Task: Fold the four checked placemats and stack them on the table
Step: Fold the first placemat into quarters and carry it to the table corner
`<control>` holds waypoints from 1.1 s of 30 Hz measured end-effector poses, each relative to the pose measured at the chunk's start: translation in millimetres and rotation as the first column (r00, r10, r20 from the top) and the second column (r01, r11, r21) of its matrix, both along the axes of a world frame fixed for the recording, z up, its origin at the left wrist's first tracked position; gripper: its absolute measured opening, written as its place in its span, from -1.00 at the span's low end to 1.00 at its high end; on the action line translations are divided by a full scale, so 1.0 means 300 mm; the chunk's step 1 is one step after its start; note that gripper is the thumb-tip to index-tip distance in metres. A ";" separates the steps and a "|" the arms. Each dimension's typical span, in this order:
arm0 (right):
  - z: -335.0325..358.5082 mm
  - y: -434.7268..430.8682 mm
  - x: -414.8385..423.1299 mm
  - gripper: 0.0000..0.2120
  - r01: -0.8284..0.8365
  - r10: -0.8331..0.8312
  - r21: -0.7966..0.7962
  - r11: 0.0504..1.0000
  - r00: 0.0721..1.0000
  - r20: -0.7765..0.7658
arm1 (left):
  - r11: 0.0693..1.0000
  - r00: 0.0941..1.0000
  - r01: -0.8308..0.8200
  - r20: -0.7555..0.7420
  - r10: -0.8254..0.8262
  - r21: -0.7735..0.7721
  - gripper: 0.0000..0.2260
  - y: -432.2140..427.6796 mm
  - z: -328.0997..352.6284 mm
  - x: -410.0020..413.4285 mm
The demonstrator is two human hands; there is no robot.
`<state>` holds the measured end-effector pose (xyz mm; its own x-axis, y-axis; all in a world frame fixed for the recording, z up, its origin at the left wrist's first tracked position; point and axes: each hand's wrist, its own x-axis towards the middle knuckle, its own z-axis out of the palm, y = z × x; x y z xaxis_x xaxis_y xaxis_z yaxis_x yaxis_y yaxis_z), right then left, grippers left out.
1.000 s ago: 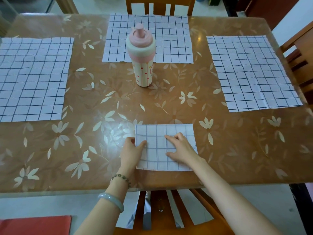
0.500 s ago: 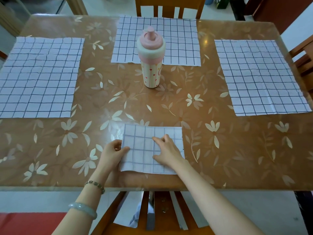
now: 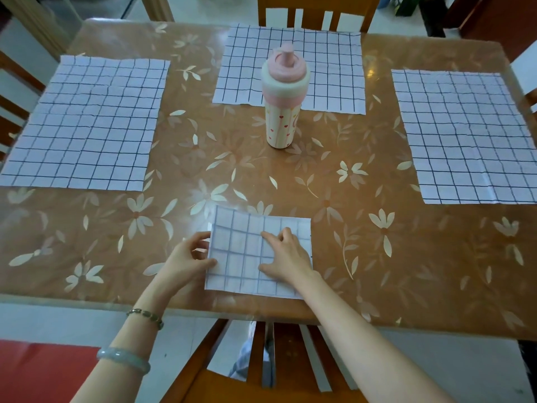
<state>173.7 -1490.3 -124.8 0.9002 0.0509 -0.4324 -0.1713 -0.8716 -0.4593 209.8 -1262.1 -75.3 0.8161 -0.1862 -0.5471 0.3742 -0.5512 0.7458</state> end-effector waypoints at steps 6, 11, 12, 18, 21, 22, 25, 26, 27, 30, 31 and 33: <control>0.009 -0.007 0.008 -0.24 -0.012 0.010 -0.043 0.999 0.999 -0.041 | 0.999 0.998 0.024 0.062 -0.023 -0.029 -0.46 -0.097 0.081 -0.024; 0.008 -0.018 0.022 -0.23 -0.032 0.031 -0.014 0.999 0.998 -0.053 | 0.994 0.980 0.098 0.170 -0.104 0.046 -0.45 -0.249 0.114 -0.080; 0.008 -0.026 0.023 -0.23 -0.033 0.035 0.019 0.999 0.997 -0.064 | 0.993 0.975 0.108 0.188 -0.114 0.045 -0.42 -0.280 0.112 -0.094; 0.028 -0.174 -0.018 -0.51 0.562 -0.519 0.579 0.591 0.814 -0.260 | 0.985 0.957 0.167 0.231 -0.174 0.052 -0.45 -0.450 0.059 -0.154; 0.028 -0.255 -0.058 -0.78 0.701 -0.692 0.574 0.423 0.659 -0.294 | 0.979 0.957 0.184 0.210 -0.200 0.091 -0.46 -0.521 0.008 -0.161; 0.030 -0.264 -0.067 -0.81 0.716 -0.699 0.575 0.396 0.641 -0.317 | 0.976 0.956 0.196 0.204 -0.213 0.097 -0.47 -0.541 -0.008 -0.163; 0.050 -0.249 -0.078 -0.78 0.723 -0.646 0.578 0.378 0.654 -0.394 | 0.970 0.957 0.218 0.173 -0.235 0.107 -0.54 -0.580 -0.052 -0.171; 0.048 -0.239 -0.079 -0.77 0.720 -0.636 0.565 0.404 0.665 -0.392 | 0.969 0.958 0.222 0.162 -0.238 0.108 -0.56 -0.587 -0.068 -0.175; 0.042 -0.231 -0.082 -0.76 0.714 -0.639 0.539 0.447 0.677 -0.366 | 0.968 0.958 0.227 0.153 -0.242 0.108 -0.59 -0.593 -0.082 -0.179; 0.022 -0.220 -0.079 -0.83 0.700 -0.663 0.427 0.573 0.702 -0.262 | 0.961 0.956 0.268 0.105 -0.273 0.061 -0.57 -0.594 -0.111 -0.185; 0.025 -0.221 -0.078 -0.91 0.704 -0.666 0.401 0.586 0.701 -0.256 | 0.959 0.954 0.280 0.097 -0.283 0.046 -0.53 -0.583 -0.117 -0.182; 0.030 -0.232 -0.082 -0.87 0.683 -0.656 0.344 0.644 0.725 -0.212 | 0.954 0.943 0.288 0.147 -0.298 0.086 -0.51 -0.534 -0.123 -0.168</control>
